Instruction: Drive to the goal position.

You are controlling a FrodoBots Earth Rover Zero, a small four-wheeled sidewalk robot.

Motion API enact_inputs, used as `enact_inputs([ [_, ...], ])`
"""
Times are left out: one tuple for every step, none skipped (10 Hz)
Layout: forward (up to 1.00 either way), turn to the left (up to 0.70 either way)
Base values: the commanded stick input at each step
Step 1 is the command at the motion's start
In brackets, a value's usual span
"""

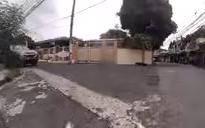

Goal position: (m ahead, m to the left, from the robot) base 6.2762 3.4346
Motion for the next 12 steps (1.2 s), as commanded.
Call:
enact_inputs([
  [0.7,0.14],
  [0.7,0.14],
  [0.7,0.14],
  [0.7,0.14],
  [0.7,0.14],
  [0.7,0.14],
  [0.7,0.14],
  [0.7,0.14],
  [0.7,0.14],
  [0.7,0.14],
  [0.7,0.14],
  [0.7,0.14],
])
